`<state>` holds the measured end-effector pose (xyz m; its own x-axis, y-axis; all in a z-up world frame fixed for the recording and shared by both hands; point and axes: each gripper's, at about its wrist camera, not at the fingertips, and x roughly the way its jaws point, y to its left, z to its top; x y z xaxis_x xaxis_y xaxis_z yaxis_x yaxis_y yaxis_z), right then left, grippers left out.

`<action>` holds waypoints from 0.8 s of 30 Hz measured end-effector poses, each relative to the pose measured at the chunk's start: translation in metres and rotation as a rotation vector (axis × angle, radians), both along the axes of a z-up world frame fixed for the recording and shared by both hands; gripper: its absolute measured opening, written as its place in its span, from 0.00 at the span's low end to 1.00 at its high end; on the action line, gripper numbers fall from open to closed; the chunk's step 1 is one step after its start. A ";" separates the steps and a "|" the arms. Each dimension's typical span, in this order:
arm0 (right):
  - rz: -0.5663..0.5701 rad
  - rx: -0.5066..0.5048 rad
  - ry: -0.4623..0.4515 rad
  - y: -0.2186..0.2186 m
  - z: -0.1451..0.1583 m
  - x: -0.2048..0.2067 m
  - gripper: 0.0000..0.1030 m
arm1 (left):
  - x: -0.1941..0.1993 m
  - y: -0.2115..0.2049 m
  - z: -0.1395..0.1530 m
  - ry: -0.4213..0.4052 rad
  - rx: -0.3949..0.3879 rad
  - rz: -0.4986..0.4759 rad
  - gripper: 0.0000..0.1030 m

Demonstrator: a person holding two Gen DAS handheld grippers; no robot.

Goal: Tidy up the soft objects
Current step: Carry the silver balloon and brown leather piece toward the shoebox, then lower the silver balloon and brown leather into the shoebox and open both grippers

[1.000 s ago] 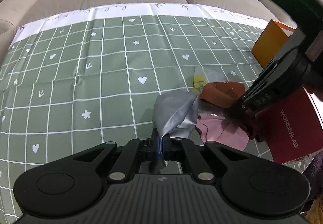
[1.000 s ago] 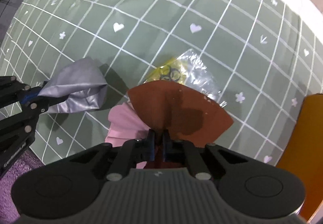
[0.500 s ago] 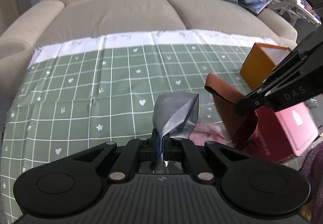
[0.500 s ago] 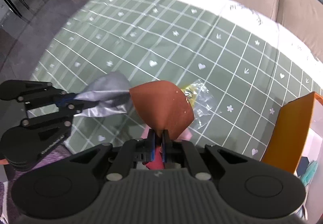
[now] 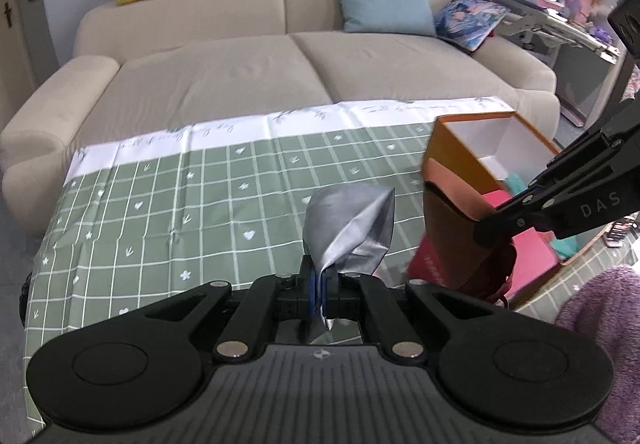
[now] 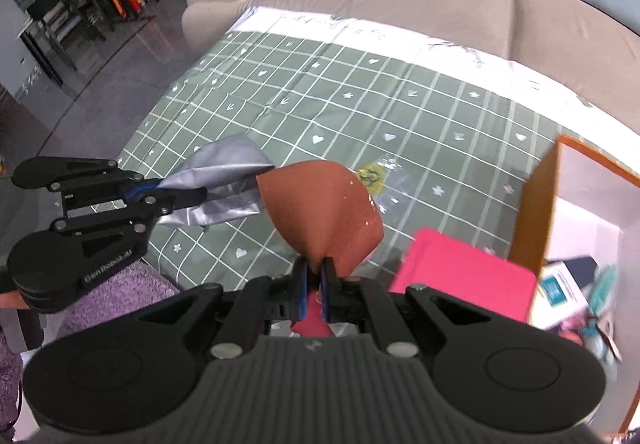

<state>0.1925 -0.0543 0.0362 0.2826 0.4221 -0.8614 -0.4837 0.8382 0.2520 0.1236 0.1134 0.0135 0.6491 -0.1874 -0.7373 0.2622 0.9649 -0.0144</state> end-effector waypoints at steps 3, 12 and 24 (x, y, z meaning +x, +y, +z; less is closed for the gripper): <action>-0.049 0.015 -0.029 -0.027 0.006 -0.016 0.03 | -0.009 -0.015 0.009 -0.022 0.001 -0.030 0.03; -0.269 0.103 -0.082 -0.118 -0.004 -0.070 0.03 | -0.015 -0.080 0.019 -0.029 0.014 -0.165 0.03; -0.497 0.120 -0.139 -0.207 -0.026 -0.086 0.03 | 0.006 -0.185 0.017 -0.022 0.073 -0.378 0.03</action>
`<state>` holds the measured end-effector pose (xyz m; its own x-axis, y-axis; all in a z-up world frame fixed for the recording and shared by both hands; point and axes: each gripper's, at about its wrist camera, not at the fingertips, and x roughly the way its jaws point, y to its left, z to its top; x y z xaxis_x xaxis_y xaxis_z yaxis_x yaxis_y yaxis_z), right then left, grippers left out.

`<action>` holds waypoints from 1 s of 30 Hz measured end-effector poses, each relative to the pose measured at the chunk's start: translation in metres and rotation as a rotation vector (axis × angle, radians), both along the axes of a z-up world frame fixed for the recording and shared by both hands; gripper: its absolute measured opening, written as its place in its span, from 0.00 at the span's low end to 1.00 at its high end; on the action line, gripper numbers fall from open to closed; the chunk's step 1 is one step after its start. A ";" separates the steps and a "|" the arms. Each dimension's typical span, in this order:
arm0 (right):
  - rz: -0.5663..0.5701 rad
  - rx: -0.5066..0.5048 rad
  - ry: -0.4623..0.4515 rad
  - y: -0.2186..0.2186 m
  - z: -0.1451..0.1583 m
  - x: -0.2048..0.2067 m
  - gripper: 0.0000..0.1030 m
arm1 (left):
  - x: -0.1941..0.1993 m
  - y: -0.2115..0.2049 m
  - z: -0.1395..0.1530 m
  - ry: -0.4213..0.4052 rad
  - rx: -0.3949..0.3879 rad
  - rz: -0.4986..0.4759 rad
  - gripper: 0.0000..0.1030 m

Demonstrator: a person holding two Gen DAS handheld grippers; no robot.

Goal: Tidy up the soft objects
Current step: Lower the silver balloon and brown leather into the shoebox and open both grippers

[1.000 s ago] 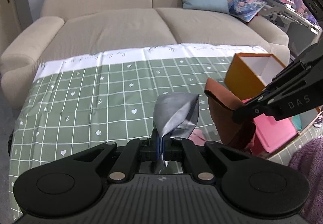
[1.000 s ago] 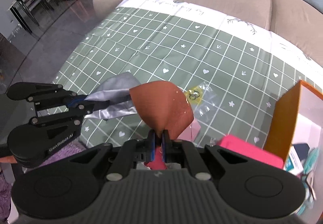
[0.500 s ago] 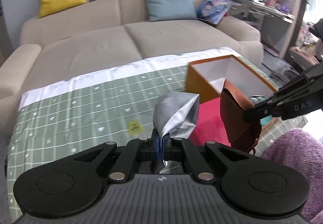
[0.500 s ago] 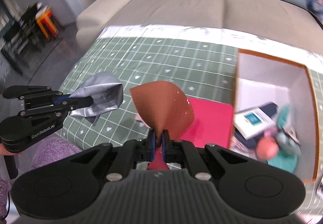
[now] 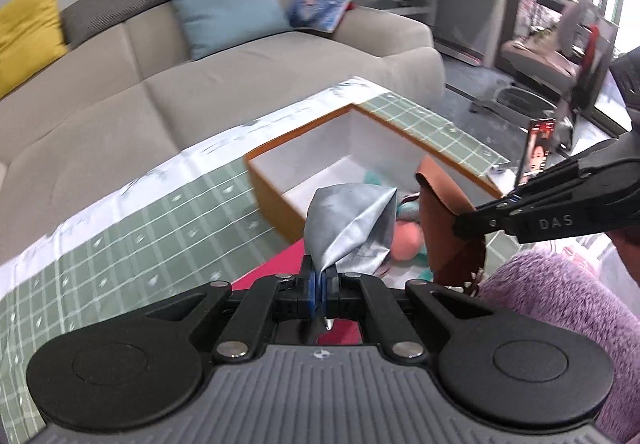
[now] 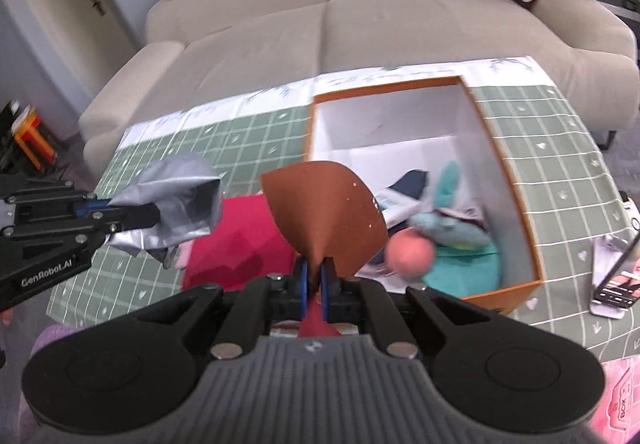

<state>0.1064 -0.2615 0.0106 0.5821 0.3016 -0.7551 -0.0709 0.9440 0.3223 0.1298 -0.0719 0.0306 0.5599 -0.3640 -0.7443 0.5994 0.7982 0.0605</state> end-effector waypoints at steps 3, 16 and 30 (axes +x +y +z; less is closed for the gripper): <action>-0.035 0.004 -0.019 -0.019 0.001 0.005 0.03 | 0.009 -0.025 0.000 -0.001 0.009 -0.042 0.03; -0.112 -0.010 -0.094 -0.060 -0.006 0.057 0.03 | 0.071 -0.099 -0.007 0.014 0.025 -0.077 0.02; -0.109 -0.100 -0.017 -0.055 -0.076 0.131 0.03 | 0.148 -0.127 -0.078 0.075 0.168 -0.021 0.03</action>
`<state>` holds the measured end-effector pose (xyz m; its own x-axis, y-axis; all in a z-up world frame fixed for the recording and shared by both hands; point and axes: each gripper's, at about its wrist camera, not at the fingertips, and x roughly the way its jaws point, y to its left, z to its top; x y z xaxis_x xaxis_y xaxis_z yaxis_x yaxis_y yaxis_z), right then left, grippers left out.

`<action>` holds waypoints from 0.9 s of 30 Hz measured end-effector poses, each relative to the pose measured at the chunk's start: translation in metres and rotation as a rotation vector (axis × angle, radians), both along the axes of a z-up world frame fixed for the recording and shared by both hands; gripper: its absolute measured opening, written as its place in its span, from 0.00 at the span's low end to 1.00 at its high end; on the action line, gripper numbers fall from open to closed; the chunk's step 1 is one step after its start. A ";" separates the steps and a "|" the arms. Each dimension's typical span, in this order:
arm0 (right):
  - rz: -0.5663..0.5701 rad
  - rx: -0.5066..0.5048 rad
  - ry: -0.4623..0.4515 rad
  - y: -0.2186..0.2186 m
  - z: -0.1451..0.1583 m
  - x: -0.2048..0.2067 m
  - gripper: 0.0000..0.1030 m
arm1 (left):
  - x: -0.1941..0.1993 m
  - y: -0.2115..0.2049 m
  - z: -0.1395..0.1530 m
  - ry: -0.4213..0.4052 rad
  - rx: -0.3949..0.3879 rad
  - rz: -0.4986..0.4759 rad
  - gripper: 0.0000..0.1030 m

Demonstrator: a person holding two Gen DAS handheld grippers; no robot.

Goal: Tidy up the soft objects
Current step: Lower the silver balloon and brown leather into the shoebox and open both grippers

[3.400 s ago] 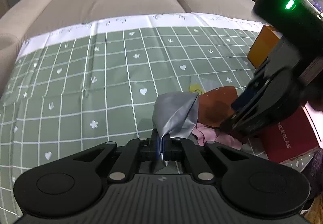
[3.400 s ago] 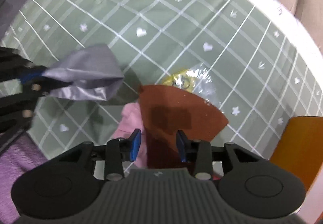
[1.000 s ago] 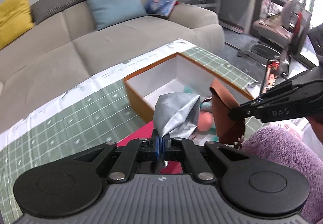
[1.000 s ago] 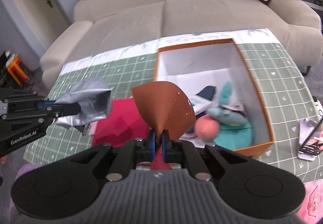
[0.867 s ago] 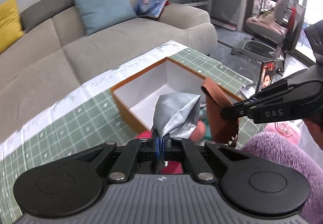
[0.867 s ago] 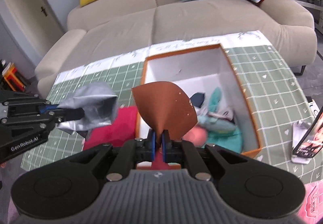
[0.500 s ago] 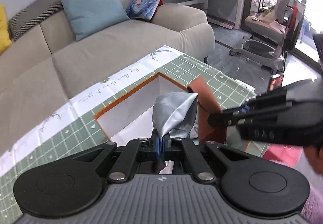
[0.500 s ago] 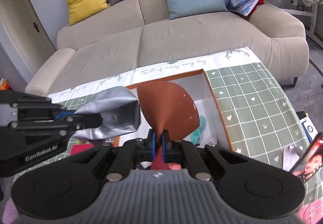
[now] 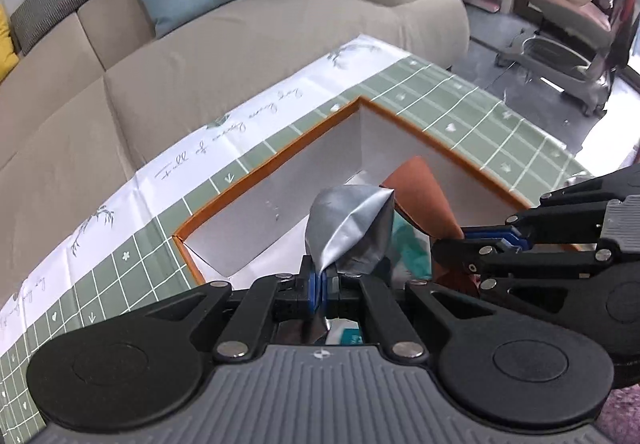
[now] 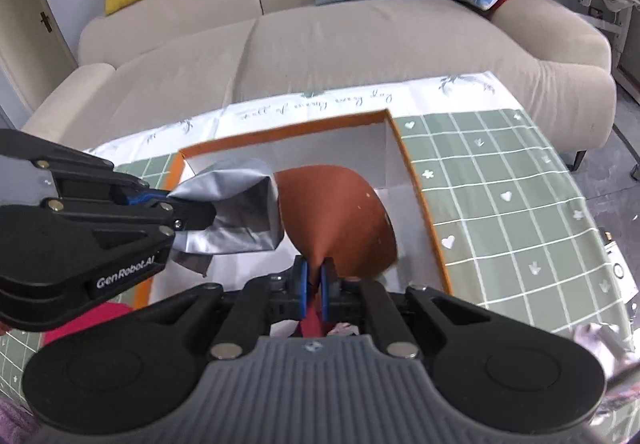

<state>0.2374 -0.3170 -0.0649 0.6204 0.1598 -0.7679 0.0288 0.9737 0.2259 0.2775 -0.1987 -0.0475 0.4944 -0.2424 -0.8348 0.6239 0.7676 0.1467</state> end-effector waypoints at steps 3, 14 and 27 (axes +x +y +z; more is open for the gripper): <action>-0.001 0.008 0.017 0.002 -0.011 0.013 0.03 | 0.010 0.000 -0.011 0.010 0.024 0.009 0.03; 0.037 -0.031 0.090 0.010 -0.037 0.036 0.11 | 0.025 0.001 -0.039 0.032 0.101 0.007 0.15; 0.051 -0.072 0.079 0.016 -0.021 0.018 0.27 | 0.012 0.012 -0.007 -0.038 0.046 0.001 0.32</action>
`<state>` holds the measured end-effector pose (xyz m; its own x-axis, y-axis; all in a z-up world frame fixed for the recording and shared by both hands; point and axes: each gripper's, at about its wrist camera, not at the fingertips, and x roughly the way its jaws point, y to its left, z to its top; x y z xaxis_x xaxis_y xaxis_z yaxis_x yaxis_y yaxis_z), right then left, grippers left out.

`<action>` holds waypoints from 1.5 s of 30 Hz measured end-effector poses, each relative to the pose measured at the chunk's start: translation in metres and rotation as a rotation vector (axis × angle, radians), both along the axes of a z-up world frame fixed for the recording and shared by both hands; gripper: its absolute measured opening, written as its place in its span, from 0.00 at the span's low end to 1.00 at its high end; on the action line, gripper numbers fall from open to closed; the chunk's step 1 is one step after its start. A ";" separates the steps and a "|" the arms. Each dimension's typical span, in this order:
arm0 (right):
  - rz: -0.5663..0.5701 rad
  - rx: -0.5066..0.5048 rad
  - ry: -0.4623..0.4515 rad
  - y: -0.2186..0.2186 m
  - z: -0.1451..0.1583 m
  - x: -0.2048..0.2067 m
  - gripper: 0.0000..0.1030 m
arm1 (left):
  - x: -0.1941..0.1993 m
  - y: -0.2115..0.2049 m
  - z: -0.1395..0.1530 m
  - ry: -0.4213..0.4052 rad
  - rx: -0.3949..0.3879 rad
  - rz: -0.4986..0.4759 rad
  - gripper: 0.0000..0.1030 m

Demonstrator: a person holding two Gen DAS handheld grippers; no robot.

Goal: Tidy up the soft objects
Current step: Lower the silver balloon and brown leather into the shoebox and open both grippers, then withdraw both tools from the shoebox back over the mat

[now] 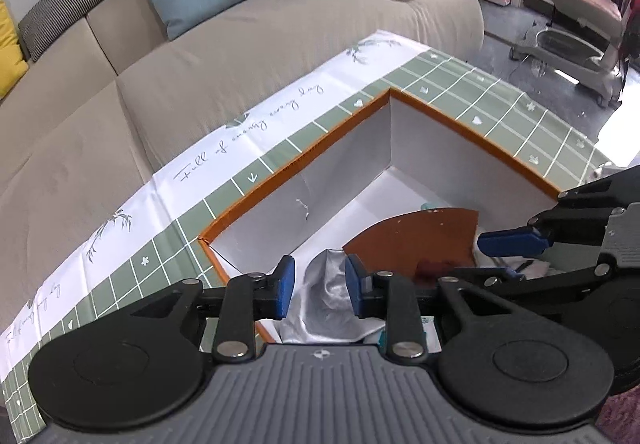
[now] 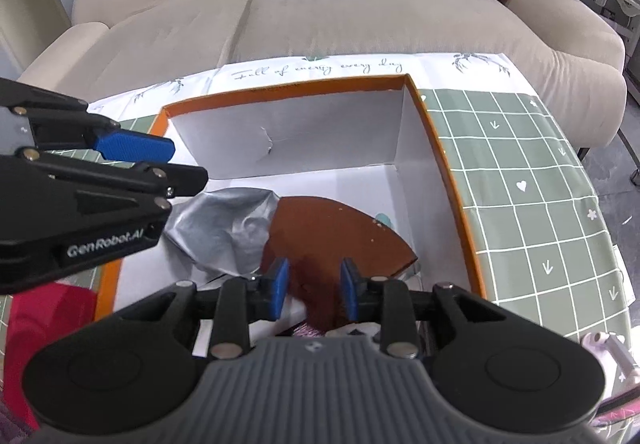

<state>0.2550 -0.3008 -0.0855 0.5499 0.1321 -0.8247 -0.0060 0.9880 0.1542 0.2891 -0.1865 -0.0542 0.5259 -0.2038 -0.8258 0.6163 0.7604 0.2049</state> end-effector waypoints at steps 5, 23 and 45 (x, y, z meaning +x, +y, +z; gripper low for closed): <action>-0.001 -0.015 -0.024 0.007 0.017 -0.018 0.36 | -0.016 0.006 0.017 -0.019 -0.032 -0.005 0.32; -0.012 -0.053 -0.098 0.036 0.070 -0.115 0.44 | -0.116 0.060 0.060 -0.057 -0.189 -0.013 0.41; 0.028 -0.044 -0.094 0.114 0.068 -0.185 0.51 | -0.208 0.169 0.044 -0.059 -0.276 0.239 0.41</action>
